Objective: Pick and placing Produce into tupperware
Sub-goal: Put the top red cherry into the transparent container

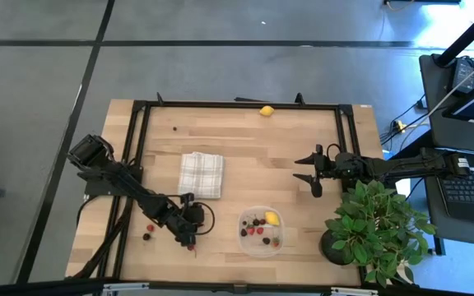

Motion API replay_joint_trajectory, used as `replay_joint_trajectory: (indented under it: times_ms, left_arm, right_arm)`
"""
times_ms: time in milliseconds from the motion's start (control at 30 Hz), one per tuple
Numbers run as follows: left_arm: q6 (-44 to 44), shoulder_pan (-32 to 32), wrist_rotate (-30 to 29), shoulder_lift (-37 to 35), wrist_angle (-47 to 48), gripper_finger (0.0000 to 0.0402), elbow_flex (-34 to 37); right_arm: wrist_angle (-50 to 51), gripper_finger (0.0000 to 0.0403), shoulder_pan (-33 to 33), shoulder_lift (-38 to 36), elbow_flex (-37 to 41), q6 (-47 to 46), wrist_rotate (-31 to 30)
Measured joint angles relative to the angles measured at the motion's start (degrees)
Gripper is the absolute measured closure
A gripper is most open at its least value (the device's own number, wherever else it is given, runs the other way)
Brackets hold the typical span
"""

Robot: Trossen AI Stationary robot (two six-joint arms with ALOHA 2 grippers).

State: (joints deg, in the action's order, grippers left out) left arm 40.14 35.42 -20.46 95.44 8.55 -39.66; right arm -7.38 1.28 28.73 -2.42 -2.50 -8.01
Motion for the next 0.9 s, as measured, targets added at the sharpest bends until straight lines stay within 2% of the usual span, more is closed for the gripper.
replay_joint_trajectory:
  times_ms: [167, 367, 500, 700, 800, 900]
  left_arm:
    - [0.0, 0.0, 0.0, 0.0, 0.0, 0.0305, 0.0]
    - [-3.0, -1.3, 1.3, 0.3, 1.9, 0.0306, -3.3]
    - [-11.5, -3.6, 3.4, 0.2, 1.6, 0.0306, -9.8]
    - [-28.1, -7.9, 2.3, 0.2, 1.1, 0.0307, -19.0]
    - [-35.3, -10.1, 2.1, 0.2, -0.3, 0.0306, -21.6]
    - [-39.7, -12.5, 2.4, 0.2, -6.0, 0.0305, -22.1]
  right_arm:
    - [0.0, 0.0162, 0.0, 0.0, 0.0, 0.0, 0.0]
    - [0.0, 0.0162, 0.0, 0.0, 0.0, 0.1, 0.0]
    - [-0.1, 0.0162, 0.0, 0.0, 0.0, 0.2, 0.0]
    - [-0.6, 0.0162, 0.0, 0.0, 0.0, 0.2, 0.0]
    - [-0.6, 0.0162, 0.0, 0.0, 0.0, 0.2, 0.0]
    - [-0.6, 0.0162, 0.0, 0.0, 0.0, 0.1, 0.0]
